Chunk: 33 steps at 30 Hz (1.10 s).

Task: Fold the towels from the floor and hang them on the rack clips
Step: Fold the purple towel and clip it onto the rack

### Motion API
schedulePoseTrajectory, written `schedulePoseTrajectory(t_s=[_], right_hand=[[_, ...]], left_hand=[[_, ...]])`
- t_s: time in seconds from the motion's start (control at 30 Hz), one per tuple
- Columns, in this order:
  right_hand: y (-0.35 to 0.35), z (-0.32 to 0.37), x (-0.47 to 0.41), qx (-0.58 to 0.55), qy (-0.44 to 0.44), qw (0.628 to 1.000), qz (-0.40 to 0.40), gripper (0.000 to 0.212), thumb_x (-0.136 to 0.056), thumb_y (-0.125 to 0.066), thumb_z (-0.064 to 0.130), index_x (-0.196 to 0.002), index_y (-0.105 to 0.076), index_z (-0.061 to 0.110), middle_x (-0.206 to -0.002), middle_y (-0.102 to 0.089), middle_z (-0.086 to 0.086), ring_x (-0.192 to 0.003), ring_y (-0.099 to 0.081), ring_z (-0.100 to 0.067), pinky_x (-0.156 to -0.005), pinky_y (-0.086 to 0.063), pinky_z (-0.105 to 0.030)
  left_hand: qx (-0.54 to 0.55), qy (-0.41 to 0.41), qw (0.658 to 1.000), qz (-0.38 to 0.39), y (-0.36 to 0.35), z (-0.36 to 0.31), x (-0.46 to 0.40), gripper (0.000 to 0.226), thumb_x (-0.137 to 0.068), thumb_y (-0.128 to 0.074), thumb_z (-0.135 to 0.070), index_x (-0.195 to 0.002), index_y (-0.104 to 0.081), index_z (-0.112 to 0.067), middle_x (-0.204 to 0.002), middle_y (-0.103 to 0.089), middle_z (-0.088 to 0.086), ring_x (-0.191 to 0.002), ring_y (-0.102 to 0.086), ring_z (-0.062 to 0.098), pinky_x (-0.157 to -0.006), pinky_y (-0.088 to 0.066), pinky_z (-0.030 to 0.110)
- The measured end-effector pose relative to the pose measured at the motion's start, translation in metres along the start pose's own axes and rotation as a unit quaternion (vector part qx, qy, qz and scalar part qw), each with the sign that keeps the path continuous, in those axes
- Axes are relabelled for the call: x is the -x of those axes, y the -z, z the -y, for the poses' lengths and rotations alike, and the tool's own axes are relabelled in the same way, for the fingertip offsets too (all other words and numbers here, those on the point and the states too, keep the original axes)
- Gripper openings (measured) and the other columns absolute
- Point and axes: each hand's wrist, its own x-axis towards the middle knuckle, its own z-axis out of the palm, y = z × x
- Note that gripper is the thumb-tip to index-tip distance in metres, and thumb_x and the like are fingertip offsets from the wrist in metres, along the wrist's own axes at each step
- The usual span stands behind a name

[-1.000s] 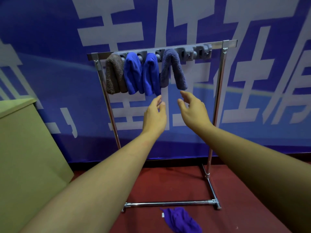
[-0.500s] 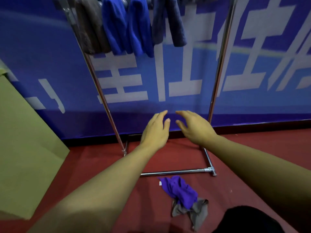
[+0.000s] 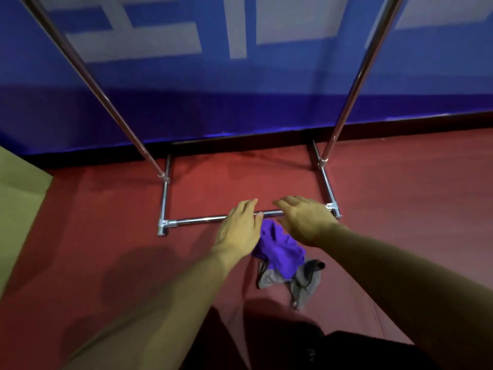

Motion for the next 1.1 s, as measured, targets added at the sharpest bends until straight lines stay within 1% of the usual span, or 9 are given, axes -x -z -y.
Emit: schedulePoseTrajectory(t_s=[0.07, 0.2, 0.33, 0.47, 0.57, 0.63, 0.7, 0.97, 1.1], right_hand=[[-0.026, -0.008, -0.008, 0.015, 0.006, 0.999, 0.032, 0.047, -0.101, -0.045, 0.038, -0.143, -0.046, 0.019, -0.142, -0.053, -0.005, -0.127, -0.051, -0.031, -0.105, -0.043, -0.042], [-0.081, -0.013, -0.018, -0.003, -0.044, 0.994, 0.097, 0.051, -0.100, -0.045, 0.043, -0.147, -0.042, 0.023, -0.148, -0.048, -0.003, -0.135, -0.046, -0.028, -0.106, -0.039, -0.038], [-0.136, -0.009, -0.017, -0.027, -0.074, 0.987, 0.142, 0.052, -0.098, -0.047, 0.045, -0.146, -0.040, 0.025, -0.147, -0.048, -0.002, -0.133, -0.048, -0.027, -0.104, -0.041, -0.036], [-0.167, -0.005, -0.016, -0.061, -0.125, 0.973, 0.186, 0.059, -0.094, -0.056, 0.045, -0.146, -0.039, 0.025, -0.142, -0.050, -0.003, -0.131, -0.050, -0.029, -0.100, -0.046, -0.040], [-0.176, -0.008, -0.017, -0.047, -0.139, 0.974, 0.171, 0.044, -0.097, -0.054, 0.034, -0.139, -0.048, 0.021, -0.136, -0.055, -0.005, -0.128, -0.051, -0.029, -0.095, -0.048, -0.040], [-0.176, -0.010, -0.018, -0.037, -0.141, 0.977, 0.157, 0.033, -0.098, -0.051, 0.033, -0.128, -0.056, 0.019, -0.130, -0.058, -0.005, -0.124, -0.053, -0.029, -0.092, -0.048, -0.039], [-0.170, -0.010, -0.019, -0.042, -0.142, 0.979, 0.144, 0.033, -0.098, -0.052, 0.037, -0.123, -0.059, 0.017, -0.127, -0.060, -0.006, -0.123, -0.054, -0.029, -0.090, -0.048, -0.038], [-0.114, 0.000, -0.022, -0.132, -0.099, 0.975, 0.151, 0.041, -0.102, -0.047, 0.034, -0.138, -0.045, 0.014, -0.119, -0.066, -0.023, -0.109, -0.062, -0.044, -0.085, -0.046, -0.046], [-0.062, 0.022, -0.020, -0.188, -0.070, 0.973, 0.116, 0.036, -0.104, -0.048, 0.028, -0.132, -0.047, 0.005, -0.120, -0.066, -0.024, -0.111, -0.061, -0.042, -0.087, -0.041, -0.043]], left_hand=[[-0.001, 0.024, 0.999, 0.025, -0.027, 0.018, -0.003, 0.051, -0.105, -0.041, -0.036, -0.152, -0.039, -0.016, -0.154, -0.043, 0.005, -0.140, -0.044, 0.028, -0.114, -0.036, 0.040], [-0.012, 0.057, 0.995, 0.075, -0.072, 0.052, -0.005, 0.051, -0.105, -0.041, -0.035, -0.152, -0.039, -0.014, -0.153, -0.045, 0.011, -0.137, -0.046, 0.031, -0.113, -0.037, 0.039], [-0.011, 0.087, 0.990, 0.115, -0.104, 0.076, -0.004, 0.052, -0.105, -0.041, -0.036, -0.153, -0.035, -0.015, -0.151, -0.044, 0.011, -0.136, -0.045, 0.032, -0.111, -0.038, 0.041], [0.006, 0.102, 0.984, 0.148, -0.125, 0.089, 0.002, 0.054, -0.104, -0.041, -0.036, -0.154, -0.033, -0.015, -0.153, -0.041, 0.012, -0.139, -0.041, 0.033, -0.115, -0.034, 0.042], [0.016, 0.109, 0.980, 0.163, -0.133, 0.094, 0.006, 0.054, -0.105, -0.040, -0.036, -0.154, -0.032, -0.016, -0.154, -0.040, 0.012, -0.142, -0.039, 0.032, -0.116, -0.033, 0.041], [0.018, 0.111, 0.980, 0.166, -0.134, 0.095, 0.008, 0.054, -0.104, -0.040, -0.037, -0.154, -0.032, -0.017, -0.154, -0.040, 0.010, -0.142, -0.039, 0.030, -0.117, -0.033, 0.041], [0.021, 0.113, 0.980, 0.163, -0.131, 0.094, 0.009, 0.054, -0.104, -0.040, -0.037, -0.154, -0.032, -0.018, -0.154, -0.040, 0.009, -0.142, -0.039, 0.030, -0.117, -0.033, 0.041], [0.032, 0.100, 0.985, 0.136, -0.087, 0.068, 0.015, 0.056, -0.104, -0.041, -0.036, -0.156, -0.030, -0.016, -0.154, -0.040, 0.012, -0.141, -0.041, 0.032, -0.116, -0.032, 0.040], [0.066, 0.119, 0.985, 0.106, -0.044, 0.048, 0.022, 0.052, -0.104, -0.043, -0.035, -0.153, -0.036, -0.017, -0.154, -0.044, 0.010, -0.142, -0.042, 0.028, -0.115, -0.034, 0.035]])
